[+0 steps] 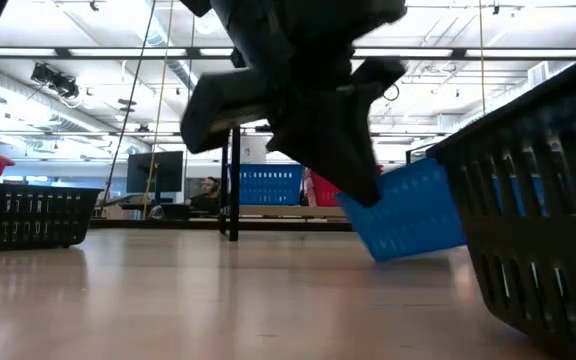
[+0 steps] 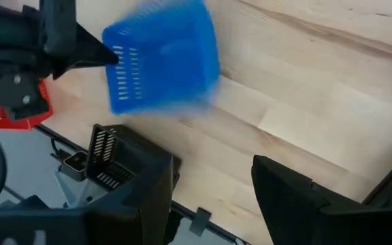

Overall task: Stack baskets on shelf by color
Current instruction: Stack the right blue bin on the blue bin on the shelf

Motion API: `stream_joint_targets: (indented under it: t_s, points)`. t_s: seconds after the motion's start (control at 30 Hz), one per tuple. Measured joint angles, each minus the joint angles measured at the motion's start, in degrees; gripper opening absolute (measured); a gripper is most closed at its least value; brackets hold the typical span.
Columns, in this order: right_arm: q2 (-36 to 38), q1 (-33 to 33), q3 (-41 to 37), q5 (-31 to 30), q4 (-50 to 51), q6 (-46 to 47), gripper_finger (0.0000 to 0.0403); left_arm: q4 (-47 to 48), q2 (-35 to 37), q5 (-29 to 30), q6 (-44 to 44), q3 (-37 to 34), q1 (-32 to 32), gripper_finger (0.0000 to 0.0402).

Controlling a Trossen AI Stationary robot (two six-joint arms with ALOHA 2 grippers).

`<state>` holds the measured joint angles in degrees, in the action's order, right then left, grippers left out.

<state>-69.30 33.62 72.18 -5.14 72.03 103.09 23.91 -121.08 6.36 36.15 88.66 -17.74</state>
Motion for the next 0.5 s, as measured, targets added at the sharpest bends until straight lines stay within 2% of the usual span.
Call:
stream_joint_targets:
  t_s: [0.13, 0.27, 0.4, 0.5]
  points:
    - [0.00, 0.57, 0.00, -0.04, 0.01, -0.18, 0.0204, 0.95, 0.24, -0.76, -6.48, 0.06, 0.37, 0.0024]
    - [0.00, 1.18, 0.00, -1.47, 0.01, -1.14, 0.0204, 4.02, 1.74, 1.08, -2.76, 1.57, 0.33, 0.0019]
    - [0.00, 1.25, 0.00, -2.88, 0.04, -1.32, 0.0204, 10.76, 3.23, 5.13, -1.23, 8.78, 1.40, 0.0014]
    - [0.00, 1.25, 0.00, -4.11, 0.00, -1.62, 0.0204, 19.16, 3.23, 6.24, -3.29, 16.04, 4.10, 0.0015]
